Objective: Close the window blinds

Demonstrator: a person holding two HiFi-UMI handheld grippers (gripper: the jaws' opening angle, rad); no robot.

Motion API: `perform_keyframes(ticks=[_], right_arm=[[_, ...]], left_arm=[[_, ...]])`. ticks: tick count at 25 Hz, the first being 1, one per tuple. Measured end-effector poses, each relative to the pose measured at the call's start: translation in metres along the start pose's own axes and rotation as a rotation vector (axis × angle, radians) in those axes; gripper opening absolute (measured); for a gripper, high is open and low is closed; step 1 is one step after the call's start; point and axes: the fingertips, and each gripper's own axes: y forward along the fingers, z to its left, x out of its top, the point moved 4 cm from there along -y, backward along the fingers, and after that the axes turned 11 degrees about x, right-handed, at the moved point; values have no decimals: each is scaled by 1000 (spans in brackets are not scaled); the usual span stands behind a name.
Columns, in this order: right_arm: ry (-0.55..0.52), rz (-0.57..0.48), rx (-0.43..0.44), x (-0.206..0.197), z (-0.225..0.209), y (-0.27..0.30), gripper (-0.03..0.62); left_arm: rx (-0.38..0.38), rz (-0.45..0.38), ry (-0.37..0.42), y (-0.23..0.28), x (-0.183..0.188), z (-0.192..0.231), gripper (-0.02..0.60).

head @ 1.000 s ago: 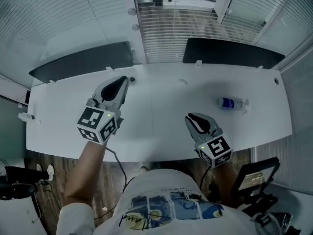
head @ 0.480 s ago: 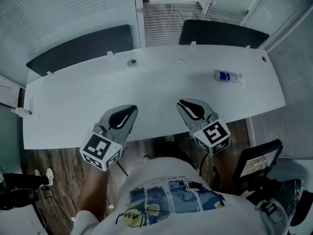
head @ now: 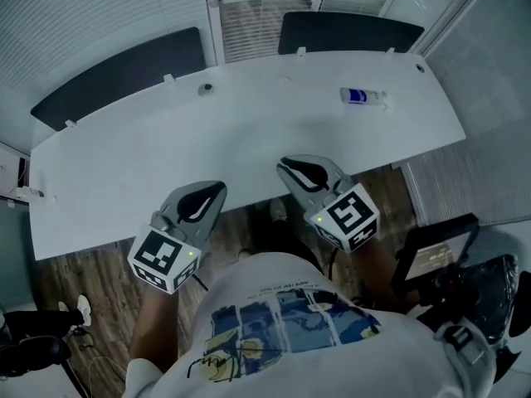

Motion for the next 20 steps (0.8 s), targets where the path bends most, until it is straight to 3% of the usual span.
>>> perform_keyframes(ticks=[20], right_arm=[[-38,19,15,-4,59,-26,26]], left_arm=[[-30,-11,-21,-38,-10,-38,3]])
